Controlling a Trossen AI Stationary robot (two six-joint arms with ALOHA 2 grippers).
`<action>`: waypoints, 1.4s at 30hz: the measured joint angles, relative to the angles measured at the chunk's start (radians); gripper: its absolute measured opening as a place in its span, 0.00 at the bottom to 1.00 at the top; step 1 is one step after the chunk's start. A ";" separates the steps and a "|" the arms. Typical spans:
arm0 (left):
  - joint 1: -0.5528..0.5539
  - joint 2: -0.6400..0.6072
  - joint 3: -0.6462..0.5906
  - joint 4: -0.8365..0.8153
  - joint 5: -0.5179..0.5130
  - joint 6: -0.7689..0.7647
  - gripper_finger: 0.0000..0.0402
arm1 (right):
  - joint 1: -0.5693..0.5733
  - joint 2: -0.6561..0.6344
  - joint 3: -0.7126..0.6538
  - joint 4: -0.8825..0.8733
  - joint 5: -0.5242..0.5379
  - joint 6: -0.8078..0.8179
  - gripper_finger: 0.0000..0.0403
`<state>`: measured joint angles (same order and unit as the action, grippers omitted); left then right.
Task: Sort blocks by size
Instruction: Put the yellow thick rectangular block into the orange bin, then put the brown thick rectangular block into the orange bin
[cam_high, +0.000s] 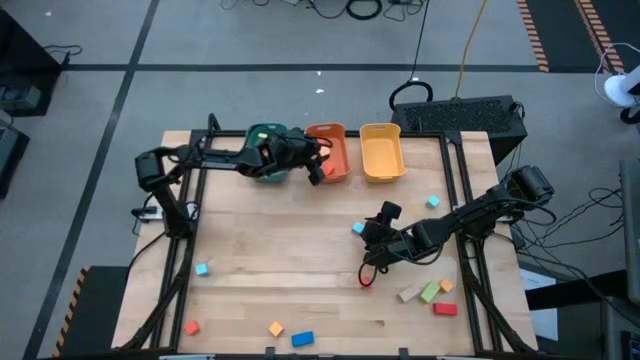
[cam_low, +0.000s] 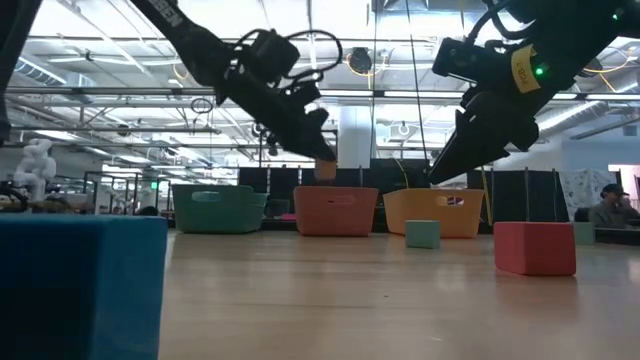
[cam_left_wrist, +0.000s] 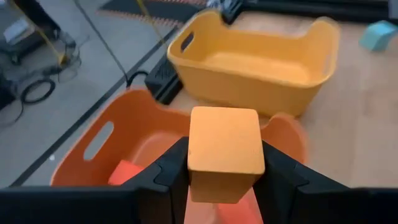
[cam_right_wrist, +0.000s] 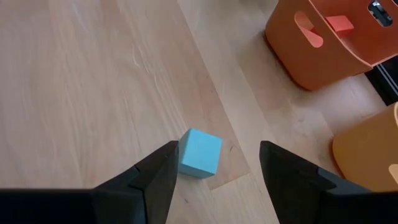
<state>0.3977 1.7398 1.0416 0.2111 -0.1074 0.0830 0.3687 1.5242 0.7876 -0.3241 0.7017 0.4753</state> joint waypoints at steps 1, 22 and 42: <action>0.006 0.008 0.000 0.001 0.000 0.000 0.34 | 0.000 0.000 0.000 0.000 0.000 -0.002 0.52; 0.041 0.037 0.000 0.016 -0.005 -0.103 0.44 | 0.000 0.000 0.000 0.008 0.000 -0.008 0.52; -0.087 0.030 0.000 0.126 -0.001 -0.104 0.44 | -0.001 0.000 0.000 0.010 -0.029 0.033 0.52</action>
<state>0.3112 1.7695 1.0412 0.3371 -0.1081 -0.0206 0.3676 1.5246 0.7874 -0.3138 0.6724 0.5086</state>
